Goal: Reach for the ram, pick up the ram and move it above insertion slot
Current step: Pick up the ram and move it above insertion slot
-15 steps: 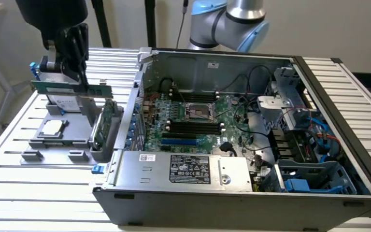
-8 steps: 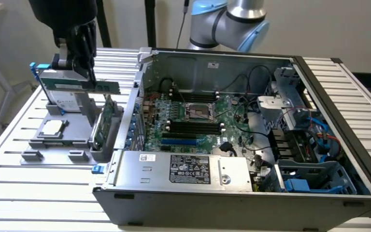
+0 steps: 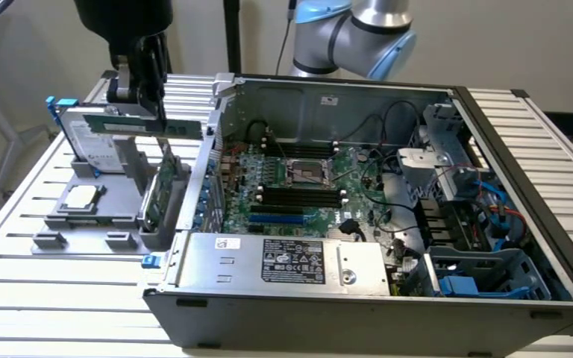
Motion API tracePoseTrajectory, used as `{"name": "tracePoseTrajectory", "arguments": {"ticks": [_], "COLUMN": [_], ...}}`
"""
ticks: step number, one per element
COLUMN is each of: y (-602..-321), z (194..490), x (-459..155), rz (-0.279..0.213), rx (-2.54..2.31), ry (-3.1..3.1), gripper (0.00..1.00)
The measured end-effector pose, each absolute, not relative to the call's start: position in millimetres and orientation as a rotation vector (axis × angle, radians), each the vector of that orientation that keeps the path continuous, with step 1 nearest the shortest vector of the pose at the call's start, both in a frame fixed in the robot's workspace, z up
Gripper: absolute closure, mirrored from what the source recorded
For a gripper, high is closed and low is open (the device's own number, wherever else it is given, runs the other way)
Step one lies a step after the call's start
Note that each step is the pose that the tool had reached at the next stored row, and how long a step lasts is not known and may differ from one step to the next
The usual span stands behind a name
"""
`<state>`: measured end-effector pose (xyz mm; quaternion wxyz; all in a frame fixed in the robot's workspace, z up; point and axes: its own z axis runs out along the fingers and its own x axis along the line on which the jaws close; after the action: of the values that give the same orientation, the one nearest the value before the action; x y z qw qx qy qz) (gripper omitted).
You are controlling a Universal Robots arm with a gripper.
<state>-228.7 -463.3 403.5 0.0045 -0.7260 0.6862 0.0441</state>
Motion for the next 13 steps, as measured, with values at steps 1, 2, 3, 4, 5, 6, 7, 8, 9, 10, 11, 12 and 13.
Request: {"name": "tracePoseTrajectory", "arguments": {"ticks": [1, 2, 3, 4, 5, 6, 7, 8, 9, 10, 11, 12, 13], "y": [-462, -461, -460, -459, -458, -457, -456, -455, -454, -453, -452, -451, -450], "z": [404, 404, 404, 403, 404, 404, 404, 404, 404, 404, 404, 404, 404], "x": [-226, -224, -221, -218, -216, -213, -210, -208, -205, -203, -200, -198, -195], "rz": [0.140, 0.142, 0.144, 0.146, 0.148, 0.150, 0.152, 0.154, 0.156, 0.158, 0.160, 0.161, 0.163], "rx": [-2.274, -2.273, -2.272, -2.271, -2.271, -2.270, -2.269, -2.268, -2.268, -2.267, -2.266, -2.265, -2.265], "ry": [2.149, 2.148, 2.147, 2.146, 2.146, 2.145, 2.144, 2.143, 2.142, 2.142, 2.141, 2.140, 2.139], "gripper": [0.87, 0.87, 0.87, 0.87, 0.87, 0.87, 0.87, 0.87, 0.87, 0.87, 0.87, 0.87, 0.87]}}
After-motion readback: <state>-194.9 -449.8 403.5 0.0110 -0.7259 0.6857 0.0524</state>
